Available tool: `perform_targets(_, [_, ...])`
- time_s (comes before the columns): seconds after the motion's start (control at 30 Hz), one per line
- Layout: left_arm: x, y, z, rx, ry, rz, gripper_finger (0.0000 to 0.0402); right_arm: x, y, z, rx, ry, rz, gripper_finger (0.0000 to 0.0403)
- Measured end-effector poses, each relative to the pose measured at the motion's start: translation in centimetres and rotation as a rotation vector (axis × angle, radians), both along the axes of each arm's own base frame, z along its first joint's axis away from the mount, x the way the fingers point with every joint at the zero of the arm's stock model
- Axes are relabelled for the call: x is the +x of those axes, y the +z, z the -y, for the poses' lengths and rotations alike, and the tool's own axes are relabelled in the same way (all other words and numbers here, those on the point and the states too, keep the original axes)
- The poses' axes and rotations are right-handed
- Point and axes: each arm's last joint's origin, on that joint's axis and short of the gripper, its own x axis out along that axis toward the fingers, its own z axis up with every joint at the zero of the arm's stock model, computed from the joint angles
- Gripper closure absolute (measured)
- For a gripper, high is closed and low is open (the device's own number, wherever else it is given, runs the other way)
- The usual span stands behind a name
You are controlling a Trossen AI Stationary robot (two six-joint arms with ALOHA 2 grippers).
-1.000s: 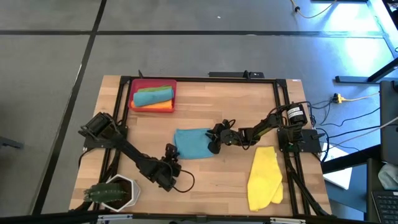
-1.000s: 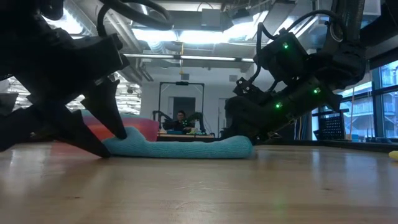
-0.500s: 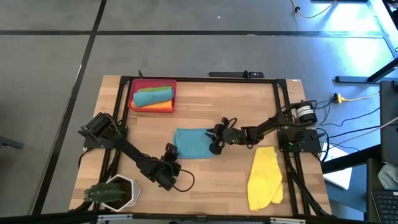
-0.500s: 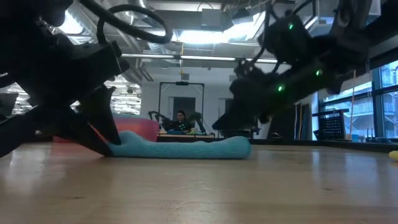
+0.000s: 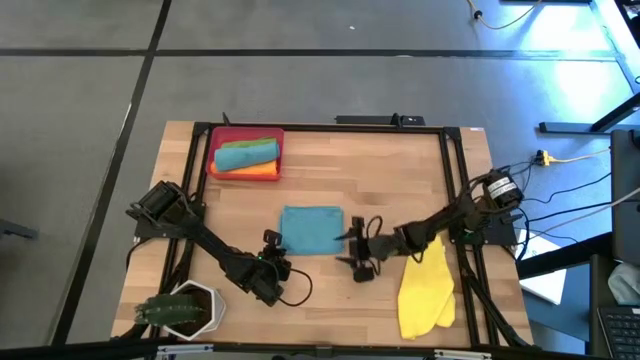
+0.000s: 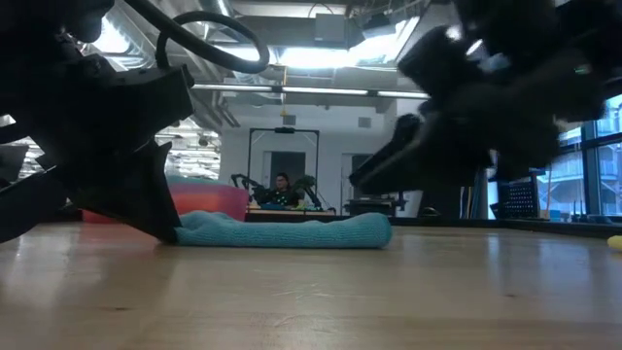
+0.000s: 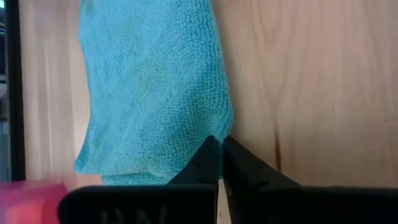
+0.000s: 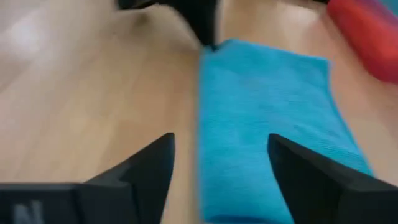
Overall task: Roll microfiber towels into tight, uniform cylinder then place into a basket
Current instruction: Roll the blue microfiber towel
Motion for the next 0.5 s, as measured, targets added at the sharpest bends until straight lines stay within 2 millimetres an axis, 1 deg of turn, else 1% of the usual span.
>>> perform_targets(0.07, [0.0, 0.0, 0.0, -0.001, 0.001, 0.001, 0.0401, -0.5, -0.2, -1.2, -0.063, 0.018, 0.000, 0.0129])
perform_targets(0.17, [0.0, 0.0, 0.0, -0.004, 0.003, 0.004, 0.0401, -1.1, -0.6, -2.3, -0.193, 0.017, -0.013, 0.0116])
perform_targets(0.3, [0.0, 0.0, 0.0, -0.005, 0.005, 0.006, 0.0401, -1.5, -1.3, -2.9, -0.300, 0.020, -0.045, 0.0122])
perform_targets(0.5, [0.0, 0.1, 0.0, -0.006, 0.005, 0.007, 0.0401, -1.4, -2.7, -2.8, -0.303, 0.008, -0.093, 0.0143])
